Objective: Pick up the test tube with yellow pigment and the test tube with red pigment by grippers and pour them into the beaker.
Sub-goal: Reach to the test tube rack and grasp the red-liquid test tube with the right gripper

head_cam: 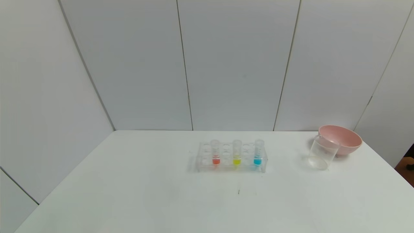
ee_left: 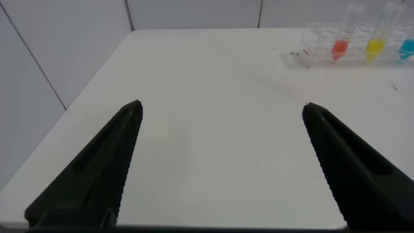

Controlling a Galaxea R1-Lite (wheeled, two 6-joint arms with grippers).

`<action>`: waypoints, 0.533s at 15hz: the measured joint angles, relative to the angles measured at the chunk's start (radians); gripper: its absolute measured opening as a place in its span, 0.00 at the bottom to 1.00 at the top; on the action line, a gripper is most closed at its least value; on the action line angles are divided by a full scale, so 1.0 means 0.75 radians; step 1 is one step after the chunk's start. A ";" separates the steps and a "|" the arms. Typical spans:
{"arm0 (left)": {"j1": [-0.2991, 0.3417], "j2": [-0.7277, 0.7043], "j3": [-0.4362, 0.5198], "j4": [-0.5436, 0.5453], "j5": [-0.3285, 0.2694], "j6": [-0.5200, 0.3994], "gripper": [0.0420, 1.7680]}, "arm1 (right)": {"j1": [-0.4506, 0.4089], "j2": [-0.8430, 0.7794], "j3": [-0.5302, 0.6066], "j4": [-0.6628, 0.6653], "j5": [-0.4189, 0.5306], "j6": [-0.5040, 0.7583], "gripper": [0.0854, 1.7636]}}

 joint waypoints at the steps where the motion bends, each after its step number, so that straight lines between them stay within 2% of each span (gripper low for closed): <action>1: 0.000 0.000 0.000 0.000 0.000 0.000 1.00 | 0.006 0.147 -0.080 -0.062 -0.010 0.014 0.97; 4: 0.000 0.000 0.000 0.000 0.000 0.000 1.00 | 0.099 0.568 -0.289 -0.255 -0.134 0.064 0.97; 5: 0.000 0.000 0.000 0.000 0.000 0.000 1.00 | 0.174 0.696 -0.342 -0.324 -0.220 0.084 0.97; 8: 0.000 0.000 0.000 0.000 0.000 0.000 1.00 | 0.512 1.016 -0.435 -0.549 -0.538 0.151 0.97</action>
